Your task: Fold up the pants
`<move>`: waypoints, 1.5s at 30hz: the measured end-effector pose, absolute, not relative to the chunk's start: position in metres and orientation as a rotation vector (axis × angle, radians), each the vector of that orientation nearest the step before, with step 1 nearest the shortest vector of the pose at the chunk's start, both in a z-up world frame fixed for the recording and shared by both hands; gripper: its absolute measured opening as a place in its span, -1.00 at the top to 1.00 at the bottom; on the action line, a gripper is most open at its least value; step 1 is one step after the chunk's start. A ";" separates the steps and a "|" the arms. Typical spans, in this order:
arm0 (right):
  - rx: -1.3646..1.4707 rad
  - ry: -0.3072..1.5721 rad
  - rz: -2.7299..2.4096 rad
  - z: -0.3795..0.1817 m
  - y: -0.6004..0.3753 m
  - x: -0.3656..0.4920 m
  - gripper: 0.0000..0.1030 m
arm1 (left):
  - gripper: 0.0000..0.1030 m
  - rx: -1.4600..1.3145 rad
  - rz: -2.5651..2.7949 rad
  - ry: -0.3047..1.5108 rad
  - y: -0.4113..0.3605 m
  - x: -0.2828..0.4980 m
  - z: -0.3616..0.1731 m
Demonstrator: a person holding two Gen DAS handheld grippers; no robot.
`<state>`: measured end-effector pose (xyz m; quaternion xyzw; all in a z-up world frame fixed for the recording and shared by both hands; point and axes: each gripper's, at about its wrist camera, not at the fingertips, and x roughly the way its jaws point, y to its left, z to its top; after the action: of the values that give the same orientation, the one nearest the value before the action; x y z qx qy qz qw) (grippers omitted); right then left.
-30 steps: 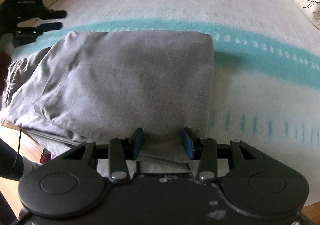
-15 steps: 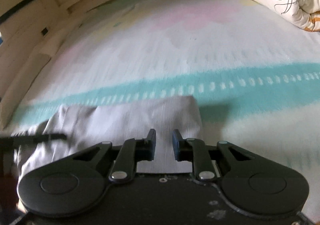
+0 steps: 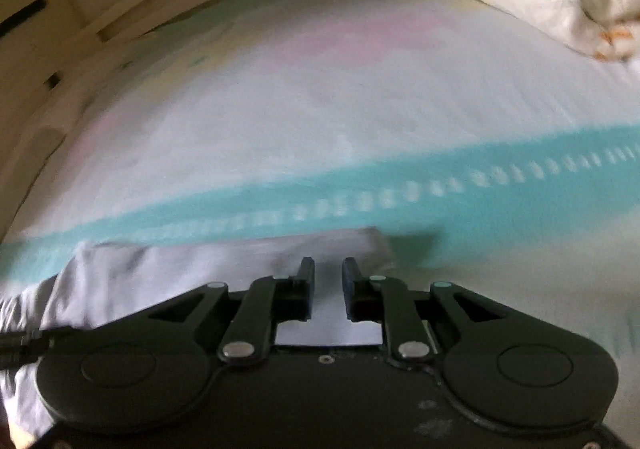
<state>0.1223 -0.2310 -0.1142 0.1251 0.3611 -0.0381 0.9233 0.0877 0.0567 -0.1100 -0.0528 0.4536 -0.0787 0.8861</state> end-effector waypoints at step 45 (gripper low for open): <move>-0.145 0.905 0.441 -0.140 -0.022 0.113 0.09 | -0.99 -0.688 0.210 0.808 0.224 -0.024 -0.145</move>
<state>0.1126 -0.0223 -0.1403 -0.0694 0.4334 0.2111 0.8734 -0.0241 0.2237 -0.1448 -0.3274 0.3846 0.1000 0.8573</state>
